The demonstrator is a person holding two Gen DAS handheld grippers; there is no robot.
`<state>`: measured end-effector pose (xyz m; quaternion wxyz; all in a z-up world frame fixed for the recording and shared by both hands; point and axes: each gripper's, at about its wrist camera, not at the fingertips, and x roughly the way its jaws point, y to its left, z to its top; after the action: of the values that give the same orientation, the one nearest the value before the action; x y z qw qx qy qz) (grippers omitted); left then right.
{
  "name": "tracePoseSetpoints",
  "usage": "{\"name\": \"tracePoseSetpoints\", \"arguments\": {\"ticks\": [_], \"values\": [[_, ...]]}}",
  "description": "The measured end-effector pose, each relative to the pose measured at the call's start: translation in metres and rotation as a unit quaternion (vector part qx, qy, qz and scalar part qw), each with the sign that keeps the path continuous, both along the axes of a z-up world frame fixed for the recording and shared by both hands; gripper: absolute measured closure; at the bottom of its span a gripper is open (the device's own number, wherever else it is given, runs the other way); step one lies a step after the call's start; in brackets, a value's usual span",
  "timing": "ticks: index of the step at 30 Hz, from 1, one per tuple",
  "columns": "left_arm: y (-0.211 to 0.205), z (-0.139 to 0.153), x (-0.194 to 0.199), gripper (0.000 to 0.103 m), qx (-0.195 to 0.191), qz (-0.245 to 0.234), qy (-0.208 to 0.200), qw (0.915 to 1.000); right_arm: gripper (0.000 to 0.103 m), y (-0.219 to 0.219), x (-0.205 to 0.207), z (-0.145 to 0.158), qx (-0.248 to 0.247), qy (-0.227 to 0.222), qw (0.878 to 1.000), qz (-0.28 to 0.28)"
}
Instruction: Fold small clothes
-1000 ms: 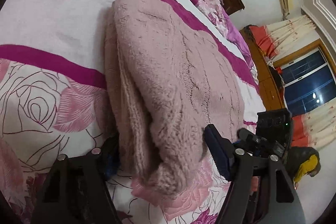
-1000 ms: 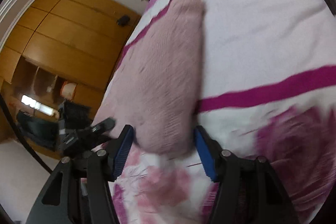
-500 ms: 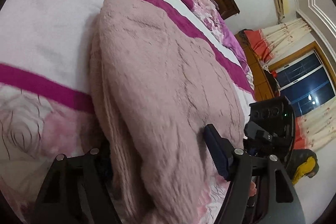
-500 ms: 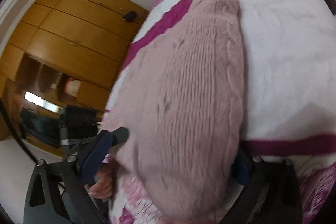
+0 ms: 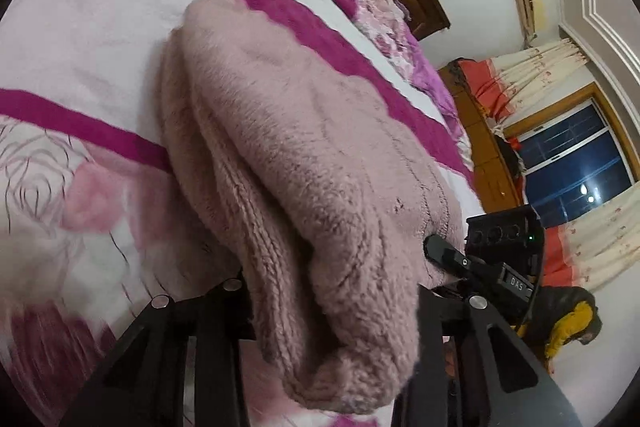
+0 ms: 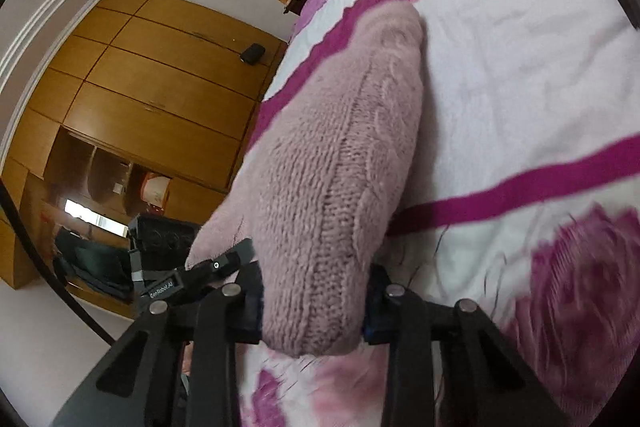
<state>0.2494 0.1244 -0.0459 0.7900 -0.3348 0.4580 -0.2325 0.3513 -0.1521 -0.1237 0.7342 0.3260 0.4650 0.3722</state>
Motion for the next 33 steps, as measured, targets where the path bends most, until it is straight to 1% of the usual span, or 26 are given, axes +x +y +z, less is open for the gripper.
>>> {"name": "tracePoseSetpoints", "arguments": {"ticks": [3,6,8,9,12,14,17,18,20,21,23,24,25,26,27,29,30,31,32,33], "values": [[-0.01,0.022,-0.011,0.092,0.001,-0.006,0.0,1.0,0.071,-0.01,-0.018,0.021,-0.001,0.0,1.0,-0.001],[-0.014,0.043,-0.013,0.093,-0.027,-0.001,0.011,0.9996,0.071,-0.022,-0.028,0.047,-0.002,0.003,1.0,-0.008],[-0.018,0.058,-0.009,0.093,-0.044,0.003,0.019,0.9989,0.071,-0.028,-0.03,0.07,-0.003,0.002,1.0,-0.016],[-0.023,0.068,-0.003,0.093,-0.046,0.002,0.019,0.9988,0.071,-0.03,-0.027,0.081,-0.007,0.002,1.0,-0.021],[-0.043,0.098,0.02,0.093,-0.029,-0.005,0.003,0.9996,0.072,-0.047,-0.009,0.111,-0.011,-0.005,0.999,-0.036],[-0.057,0.114,0.04,0.093,-0.02,-0.008,-0.006,0.9997,0.072,-0.062,0.007,0.123,-0.008,-0.01,0.999,-0.045],[-0.085,0.134,0.083,0.093,0.003,-0.023,-0.023,0.9995,0.073,-0.089,0.046,0.14,-0.006,-0.016,0.998,-0.067],[-0.096,0.141,0.102,0.093,0.004,-0.025,-0.026,0.9993,0.073,-0.098,0.055,0.146,-0.003,-0.017,0.997,-0.074],[-0.115,0.157,0.134,0.093,0.005,-0.029,-0.043,0.9986,0.073,-0.116,0.076,0.165,0.0,-0.035,0.995,-0.093],[-0.122,0.165,0.143,0.093,0.007,-0.033,-0.057,0.9978,0.073,-0.125,0.083,0.177,0.007,-0.053,0.994,-0.1],[-0.133,0.179,0.153,0.093,0.008,-0.04,-0.093,0.9948,0.073,-0.139,0.089,0.197,0.017,-0.094,0.99,-0.108],[-0.138,0.186,0.154,0.093,0.003,-0.043,-0.116,0.9923,0.073,-0.144,0.088,0.203,0.022,-0.114,0.987,-0.109],[-0.141,0.187,0.153,0.093,-0.001,-0.043,-0.131,0.9905,0.073,-0.151,0.084,0.206,0.028,-0.133,0.985,-0.11],[-0.144,0.185,0.151,0.093,-0.002,-0.044,-0.141,0.989,0.073,-0.157,0.081,0.204,0.031,-0.142,0.983,-0.11],[-0.148,0.175,0.147,0.093,0.001,-0.046,-0.144,0.9885,0.073,-0.157,0.077,0.195,0.03,-0.144,0.983,-0.111],[-0.153,0.147,0.141,0.092,0.014,-0.051,-0.131,0.9899,0.073,-0.155,0.068,0.161,0.017,-0.123,0.986,-0.114],[-0.157,0.12,0.137,0.092,0.03,-0.054,-0.114,0.9916,0.073,-0.156,0.065,0.141,0.01,-0.102,0.988,-0.116],[-0.158,0.097,0.133,0.092,0.04,-0.055,-0.095,0.9931,0.073,-0.156,0.058,0.112,-0.001,-0.074,0.99,-0.117],[-0.16,0.066,0.129,0.092,0.053,-0.06,-0.064,0.9948,0.074,-0.155,0.054,0.085,-0.017,-0.044,0.992,-0.117],[-0.162,0.03,0.125,0.093,0.062,-0.064,-0.019,0.9959,0.074,-0.154,0.046,0.058,-0.032,-0.017,0.992,-0.117]]}}
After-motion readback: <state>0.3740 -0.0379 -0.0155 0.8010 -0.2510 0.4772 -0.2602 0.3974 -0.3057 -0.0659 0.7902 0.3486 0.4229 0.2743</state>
